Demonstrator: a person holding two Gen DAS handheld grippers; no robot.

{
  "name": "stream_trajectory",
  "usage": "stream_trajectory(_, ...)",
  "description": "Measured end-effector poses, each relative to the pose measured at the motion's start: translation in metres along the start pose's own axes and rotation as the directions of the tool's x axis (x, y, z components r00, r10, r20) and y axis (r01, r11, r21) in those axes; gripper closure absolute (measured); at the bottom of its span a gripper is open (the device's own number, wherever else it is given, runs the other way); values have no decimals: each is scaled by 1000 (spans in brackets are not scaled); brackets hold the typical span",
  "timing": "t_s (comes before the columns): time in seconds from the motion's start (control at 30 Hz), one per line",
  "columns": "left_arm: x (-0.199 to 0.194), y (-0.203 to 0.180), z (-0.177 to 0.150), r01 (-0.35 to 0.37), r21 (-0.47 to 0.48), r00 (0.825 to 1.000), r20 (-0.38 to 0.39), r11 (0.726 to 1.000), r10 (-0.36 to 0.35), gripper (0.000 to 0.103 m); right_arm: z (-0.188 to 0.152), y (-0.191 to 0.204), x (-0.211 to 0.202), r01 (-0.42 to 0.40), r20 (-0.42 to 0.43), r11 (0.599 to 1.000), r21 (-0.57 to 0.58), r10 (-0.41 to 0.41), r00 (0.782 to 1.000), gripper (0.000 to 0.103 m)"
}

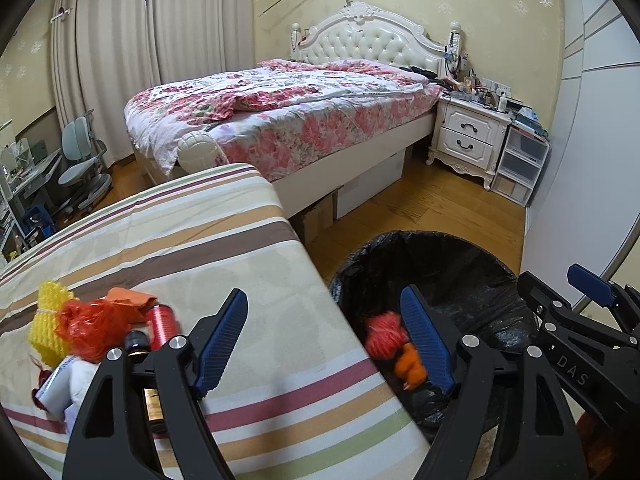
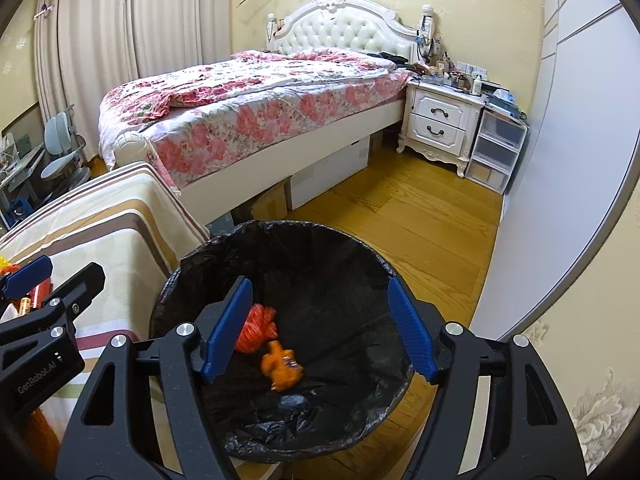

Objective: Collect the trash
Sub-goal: 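Move the right tool back to the pile and grasp the white plastic bag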

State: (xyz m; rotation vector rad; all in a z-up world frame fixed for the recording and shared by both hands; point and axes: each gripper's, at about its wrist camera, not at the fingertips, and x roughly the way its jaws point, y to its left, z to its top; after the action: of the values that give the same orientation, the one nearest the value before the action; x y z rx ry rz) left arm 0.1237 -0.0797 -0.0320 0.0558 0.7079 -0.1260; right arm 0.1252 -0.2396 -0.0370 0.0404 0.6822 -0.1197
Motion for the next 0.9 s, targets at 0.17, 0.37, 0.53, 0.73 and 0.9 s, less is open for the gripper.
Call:
stream_trajectory(0.17, -19, 18, -8, -31, -13, 1000, 0, 999, 31, 27, -8, 16, -12, -32, -6, 999, -8, 32, 999, 34)
stream_trajectory(0.37, -38, 51, -24, -83, -52, 996, -16, 995, 82, 27, -20, 48, -28, -91, -18, 995, -45, 90, 996, 34)
stream_trajectory(0.53, -57, 84, -36, -134, -97, 991, -22, 986, 132, 27, -28, 78, -39, -151, -28, 985, -85, 149, 988, 34)
stream_trajectory(0.73, -80, 122, -46, -192, -153, 981, -14, 969, 192, 27, -32, 121, -54, -229, -34, 963, -144, 227, 973, 34)
stream_trajectory(0.9, -91, 153, -59, -245, -189, 969, -25, 951, 245, 27, -35, 158, -66, -287, -39, 937, -201, 285, 958, 34)
